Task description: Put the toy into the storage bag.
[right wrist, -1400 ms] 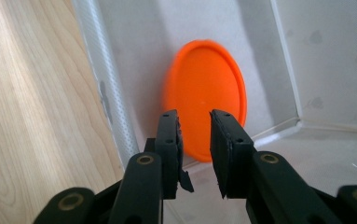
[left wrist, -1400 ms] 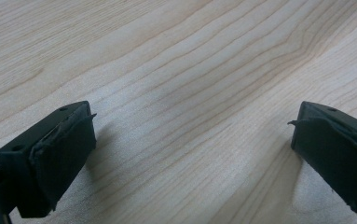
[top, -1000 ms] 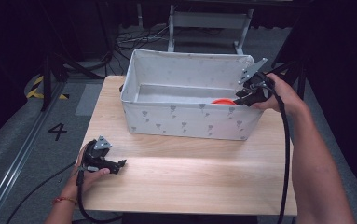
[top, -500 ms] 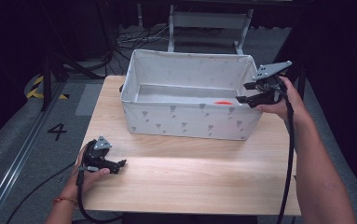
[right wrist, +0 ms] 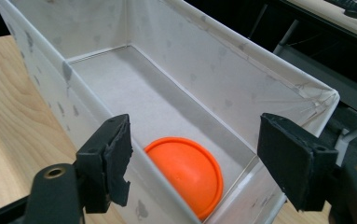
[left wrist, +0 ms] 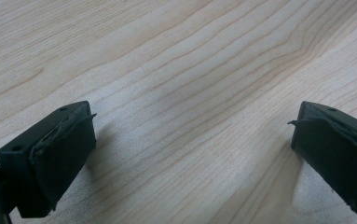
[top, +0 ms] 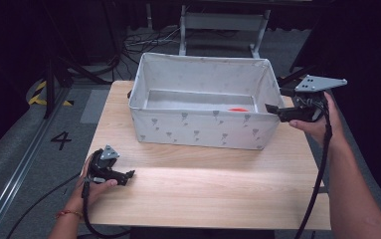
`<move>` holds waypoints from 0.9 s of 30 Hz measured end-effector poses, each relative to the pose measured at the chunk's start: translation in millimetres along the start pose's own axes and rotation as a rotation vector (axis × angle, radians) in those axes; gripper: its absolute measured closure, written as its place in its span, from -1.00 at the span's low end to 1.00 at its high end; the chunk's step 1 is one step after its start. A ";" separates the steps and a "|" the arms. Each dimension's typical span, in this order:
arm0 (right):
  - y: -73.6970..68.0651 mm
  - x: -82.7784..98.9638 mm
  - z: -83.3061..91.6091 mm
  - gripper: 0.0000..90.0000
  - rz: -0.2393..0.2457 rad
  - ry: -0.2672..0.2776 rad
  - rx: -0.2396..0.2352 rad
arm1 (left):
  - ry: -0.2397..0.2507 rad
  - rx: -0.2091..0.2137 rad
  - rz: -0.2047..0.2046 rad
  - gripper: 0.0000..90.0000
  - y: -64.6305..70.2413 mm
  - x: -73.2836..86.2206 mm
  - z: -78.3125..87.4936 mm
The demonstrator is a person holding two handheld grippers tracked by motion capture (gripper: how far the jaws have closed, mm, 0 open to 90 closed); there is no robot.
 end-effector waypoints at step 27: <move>-37.2 54.7 20.2 -0.49 0.039 0.041 0.112 | 0.000 0.001 0.001 -1.00 0.1 0.0 -0.1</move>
Point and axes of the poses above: each handheld gripper's, and its own axes: z roughly backward along the jaws, x roughly out of its underside, y roughly to its right, the point moved 7 cm from there along -z, roughly forward along the jaws, and after that the axes turned 10 degrees about -y, right-handed, at the moved point
